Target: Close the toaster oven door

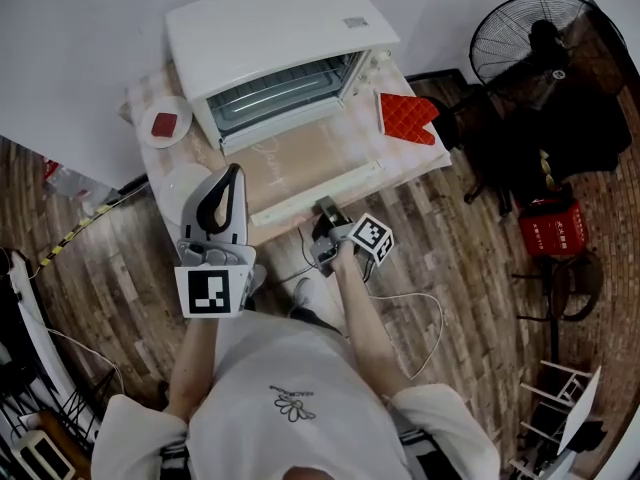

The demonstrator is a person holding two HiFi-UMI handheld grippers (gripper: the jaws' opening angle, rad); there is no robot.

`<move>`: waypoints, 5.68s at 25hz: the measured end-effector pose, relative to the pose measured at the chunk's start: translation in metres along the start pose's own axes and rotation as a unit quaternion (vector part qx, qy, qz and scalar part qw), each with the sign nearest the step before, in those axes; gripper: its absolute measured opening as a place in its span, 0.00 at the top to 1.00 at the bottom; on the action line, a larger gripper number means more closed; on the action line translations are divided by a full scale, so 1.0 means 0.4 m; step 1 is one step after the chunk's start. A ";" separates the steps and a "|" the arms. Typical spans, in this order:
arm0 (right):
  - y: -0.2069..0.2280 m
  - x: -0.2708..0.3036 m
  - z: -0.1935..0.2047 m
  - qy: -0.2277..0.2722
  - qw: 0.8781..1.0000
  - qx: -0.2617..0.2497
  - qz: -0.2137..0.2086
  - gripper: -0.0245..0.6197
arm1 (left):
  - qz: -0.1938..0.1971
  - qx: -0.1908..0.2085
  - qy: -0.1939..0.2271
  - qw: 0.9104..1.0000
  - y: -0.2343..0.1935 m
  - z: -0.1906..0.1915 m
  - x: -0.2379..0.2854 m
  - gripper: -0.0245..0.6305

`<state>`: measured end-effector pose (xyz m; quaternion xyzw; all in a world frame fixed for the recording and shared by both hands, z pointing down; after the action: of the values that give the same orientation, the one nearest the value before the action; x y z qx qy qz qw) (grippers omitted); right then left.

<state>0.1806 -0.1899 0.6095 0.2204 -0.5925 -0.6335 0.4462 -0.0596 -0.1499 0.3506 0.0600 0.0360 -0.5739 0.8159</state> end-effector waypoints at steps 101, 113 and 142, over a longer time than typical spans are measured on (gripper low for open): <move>-0.482 0.191 -0.128 0.030 0.982 0.023 -0.187 0.82 | -0.048 0.016 0.026 0.998 -0.084 -0.033 -0.061 0.94; -0.504 0.223 -0.135 0.032 0.980 0.029 -0.193 0.82 | -0.056 0.037 0.025 0.997 -0.102 -0.031 -0.078 0.94; -0.540 0.269 -0.146 0.033 0.977 0.013 -0.211 0.82 | -0.076 0.039 0.026 0.996 -0.140 -0.043 -0.083 0.94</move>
<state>0.1075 -0.3329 0.4200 0.3667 -0.5258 -0.6980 0.3191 -0.1234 -0.1352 0.3346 0.1035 0.0395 -0.6331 0.7661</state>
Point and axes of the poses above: the fingertips, and each gripper's own axes: x forward along the fingers, y to its right, z out of its underside, the point moved 7 cm from there along -x, backward along the fingers, and after that the axes turned 1 degree about y, right-handed, at the moved point
